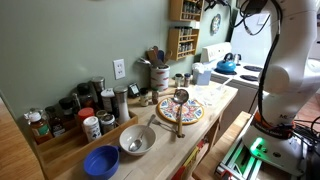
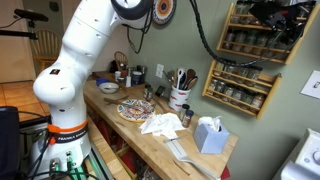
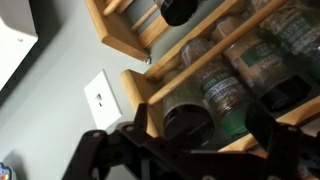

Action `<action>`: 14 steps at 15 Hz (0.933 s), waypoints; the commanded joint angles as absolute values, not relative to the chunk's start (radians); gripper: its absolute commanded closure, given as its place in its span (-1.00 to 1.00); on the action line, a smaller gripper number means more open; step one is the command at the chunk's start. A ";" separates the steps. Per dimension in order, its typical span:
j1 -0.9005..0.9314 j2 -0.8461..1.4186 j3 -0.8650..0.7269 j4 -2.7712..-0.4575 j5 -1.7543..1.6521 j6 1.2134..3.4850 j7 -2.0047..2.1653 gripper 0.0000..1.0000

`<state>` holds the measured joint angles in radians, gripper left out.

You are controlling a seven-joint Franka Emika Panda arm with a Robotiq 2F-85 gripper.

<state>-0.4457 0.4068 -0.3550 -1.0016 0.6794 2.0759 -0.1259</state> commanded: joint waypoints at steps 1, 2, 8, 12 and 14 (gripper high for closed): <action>-0.482 0.456 -0.350 -0.927 0.703 2.048 -0.068 -1.00; -0.533 0.461 -0.283 -0.909 0.673 2.052 -0.045 -1.00; -0.545 0.494 -0.285 -0.869 0.710 2.037 0.001 -0.64; -0.544 0.504 -0.282 -0.856 0.710 2.029 0.025 -0.24; -0.544 0.508 -0.280 -0.848 0.714 2.025 0.033 -0.26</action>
<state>-0.5276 0.4827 -0.2861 -0.8933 0.6978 2.0646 0.0042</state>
